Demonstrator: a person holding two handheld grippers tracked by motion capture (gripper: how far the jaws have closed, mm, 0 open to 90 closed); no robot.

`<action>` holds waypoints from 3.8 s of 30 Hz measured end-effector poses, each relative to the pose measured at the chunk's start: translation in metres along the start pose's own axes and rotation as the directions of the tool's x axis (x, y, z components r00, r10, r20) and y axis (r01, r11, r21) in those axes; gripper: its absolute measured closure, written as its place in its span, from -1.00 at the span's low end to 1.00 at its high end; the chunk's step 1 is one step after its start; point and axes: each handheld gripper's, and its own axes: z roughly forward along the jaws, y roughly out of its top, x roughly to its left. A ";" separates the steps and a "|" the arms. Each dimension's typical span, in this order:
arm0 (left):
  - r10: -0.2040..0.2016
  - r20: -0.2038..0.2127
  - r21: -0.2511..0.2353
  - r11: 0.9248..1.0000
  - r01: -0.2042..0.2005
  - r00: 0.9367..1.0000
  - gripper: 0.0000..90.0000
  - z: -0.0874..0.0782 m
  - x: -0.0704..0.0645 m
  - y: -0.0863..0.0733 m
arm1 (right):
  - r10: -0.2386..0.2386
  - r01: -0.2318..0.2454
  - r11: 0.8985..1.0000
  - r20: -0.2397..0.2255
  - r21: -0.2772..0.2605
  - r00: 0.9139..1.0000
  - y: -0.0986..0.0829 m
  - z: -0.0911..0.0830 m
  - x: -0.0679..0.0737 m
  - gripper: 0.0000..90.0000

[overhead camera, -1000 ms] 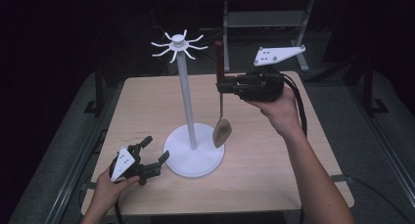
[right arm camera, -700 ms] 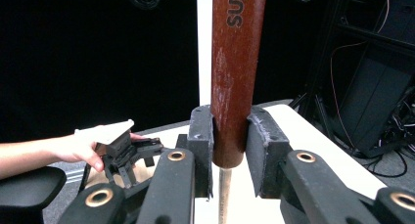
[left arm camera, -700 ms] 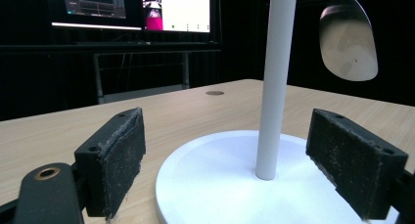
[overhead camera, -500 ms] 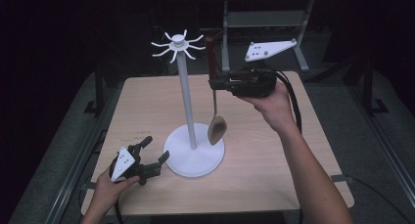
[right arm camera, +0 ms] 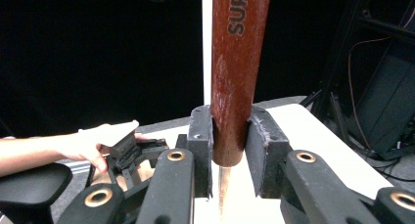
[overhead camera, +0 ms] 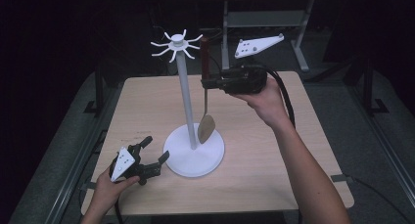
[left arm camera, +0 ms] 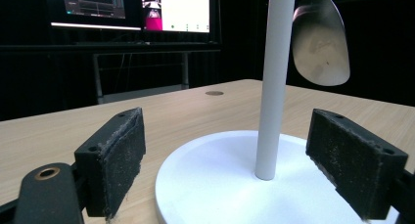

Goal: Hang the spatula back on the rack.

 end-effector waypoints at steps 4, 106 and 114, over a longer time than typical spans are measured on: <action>-0.002 -0.001 0.002 1.000 0.002 1.000 -0.69 0.000 0.000 0.000 | -0.010 0.010 1.000 -0.007 0.012 1.000 0.003 0.004 -0.001 0.62; 0.003 -0.007 0.009 1.000 -0.003 1.000 -0.69 0.000 0.000 0.000 | 0.206 -0.369 0.903 0.533 0.220 0.821 -0.248 -0.083 0.004 -0.82; 0.004 -0.008 0.009 1.000 -0.004 1.000 -0.69 0.000 0.000 0.000 | 0.221 -0.408 0.883 0.561 0.233 0.798 -0.270 -0.093 0.005 -0.83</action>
